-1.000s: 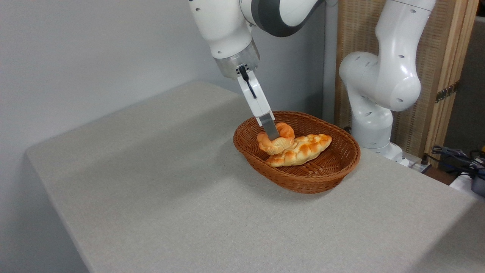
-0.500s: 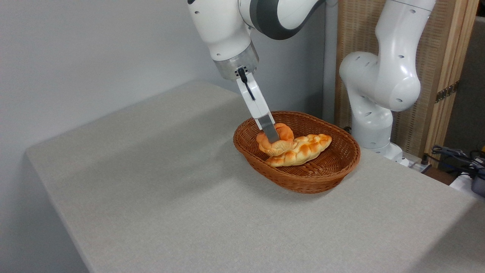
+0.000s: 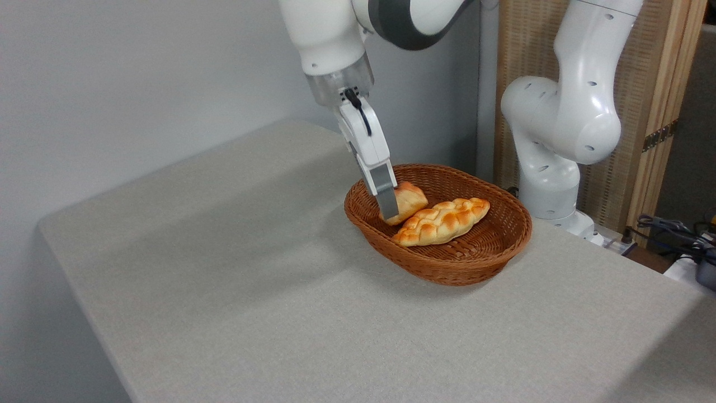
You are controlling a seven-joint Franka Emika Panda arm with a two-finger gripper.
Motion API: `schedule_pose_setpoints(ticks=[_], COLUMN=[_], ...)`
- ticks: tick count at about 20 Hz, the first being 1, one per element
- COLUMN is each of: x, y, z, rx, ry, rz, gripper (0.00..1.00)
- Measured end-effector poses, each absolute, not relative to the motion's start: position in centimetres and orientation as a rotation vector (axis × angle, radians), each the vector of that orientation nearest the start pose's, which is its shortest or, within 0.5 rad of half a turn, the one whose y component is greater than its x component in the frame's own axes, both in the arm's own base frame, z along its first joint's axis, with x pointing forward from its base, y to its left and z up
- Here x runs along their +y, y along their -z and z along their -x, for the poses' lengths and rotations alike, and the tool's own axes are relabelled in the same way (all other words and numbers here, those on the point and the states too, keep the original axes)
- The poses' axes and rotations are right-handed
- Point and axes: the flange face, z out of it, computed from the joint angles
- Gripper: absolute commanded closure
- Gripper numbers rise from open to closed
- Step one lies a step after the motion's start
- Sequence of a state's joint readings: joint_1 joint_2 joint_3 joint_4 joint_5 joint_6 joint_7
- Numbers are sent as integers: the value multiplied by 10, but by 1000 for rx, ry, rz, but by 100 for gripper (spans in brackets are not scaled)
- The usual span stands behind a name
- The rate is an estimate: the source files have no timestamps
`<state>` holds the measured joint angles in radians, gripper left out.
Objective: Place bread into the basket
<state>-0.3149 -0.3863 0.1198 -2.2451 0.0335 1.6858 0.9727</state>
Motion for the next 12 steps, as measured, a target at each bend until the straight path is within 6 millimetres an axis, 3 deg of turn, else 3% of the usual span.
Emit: schedule_pose_setpoints(ticks=[6,9,12], x=[-13,11,22], y=[-579,-614,-629], z=[-445,-474,-507], rx=[1623,1542,1480], ry=[10,48,87], rz=[2802,2866,2899], gripper=[0,0,0])
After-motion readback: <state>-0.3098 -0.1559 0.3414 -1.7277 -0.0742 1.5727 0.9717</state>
